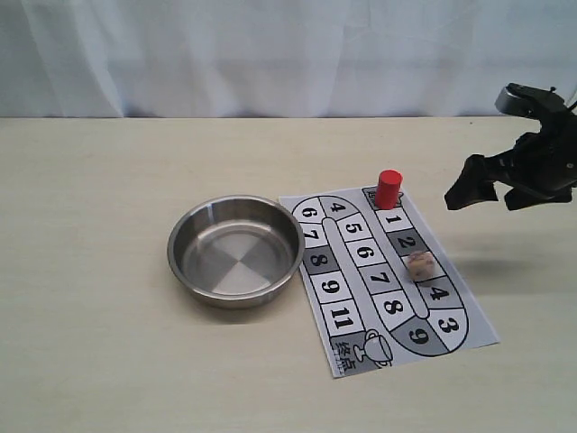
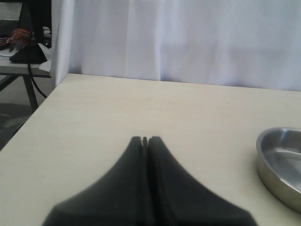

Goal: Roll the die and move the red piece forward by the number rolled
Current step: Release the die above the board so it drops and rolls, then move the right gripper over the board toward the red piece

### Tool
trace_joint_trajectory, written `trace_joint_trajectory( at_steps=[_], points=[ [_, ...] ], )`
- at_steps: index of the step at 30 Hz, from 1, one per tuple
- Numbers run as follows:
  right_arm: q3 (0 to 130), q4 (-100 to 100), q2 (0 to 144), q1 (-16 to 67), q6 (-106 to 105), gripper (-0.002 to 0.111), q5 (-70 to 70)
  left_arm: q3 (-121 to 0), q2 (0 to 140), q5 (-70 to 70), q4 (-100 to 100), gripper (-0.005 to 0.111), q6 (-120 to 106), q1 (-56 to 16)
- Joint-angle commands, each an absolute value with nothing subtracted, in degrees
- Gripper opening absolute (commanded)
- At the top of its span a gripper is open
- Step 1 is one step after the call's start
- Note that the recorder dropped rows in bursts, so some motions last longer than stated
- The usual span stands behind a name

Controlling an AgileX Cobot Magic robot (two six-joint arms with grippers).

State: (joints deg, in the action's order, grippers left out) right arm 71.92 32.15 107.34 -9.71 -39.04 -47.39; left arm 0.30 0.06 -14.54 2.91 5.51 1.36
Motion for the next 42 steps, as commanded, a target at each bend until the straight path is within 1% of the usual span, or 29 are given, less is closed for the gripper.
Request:
trace_joint_trajectory(
  at_steps=[1, 10, 23, 25, 27, 28, 30, 32, 38, 42],
  points=[
    [71.8, 26.1, 107.1, -9.8, -35.1, 0.107, -46.4, 0.0, 0.0, -13.9, 2.8, 0.0, 5.8, 1.4],
    [71.8, 15.8, 107.1, -9.8, -26.9, 0.107, -44.5, 0.0, 0.0, -13.9, 2.8, 0.0, 5.8, 1.4],
    [71.8, 15.6, 107.1, -9.8, -26.6, 0.106, -45.7, 0.0, 0.0, -13.9, 2.8, 0.0, 5.8, 1.4],
    [71.8, 15.6, 106.8, -9.8, -26.3, 0.097, -47.8, 0.0, 0.0, -13.9, 2.8, 0.0, 5.8, 1.4],
    [71.8, 15.6, 105.9, -9.8, -26.7, 0.071, -51.0, 0.0, 0.0, -13.9, 2.8, 0.0, 5.8, 1.4],
    [71.8, 16.0, 105.2, -9.8, -26.7, 0.055, -52.4, 0.0, 0.0, -13.9, 2.8, 0.0, 5.8, 1.4],
    [71.9, 18.2, 103.3, -9.8, -29.0, 0.028, -54.3, 0.0, 0.0, -13.9, 2.8, 0.0, 5.8, 1.4],
    [71.9, 20.5, 101.7, -9.0, -32.7, 0.005, -56.3, 0.0, 0.0, -13.9, 2.8, 0.0, 5.8, 1.4],
    [71.0, 19.9, 101.3, 2.3, -38.0, 0.004, -55.4, 0.0, 0.0, -13.9, 2.8, 0.0, 5.8, 1.4],
    [71.0, 19.9, 101.3, 8.0, -38.0, 0.004, -52.7, 0.0, 0.0, -13.9, 2.8, 0.0, 5.8, 1.4]
  ],
)
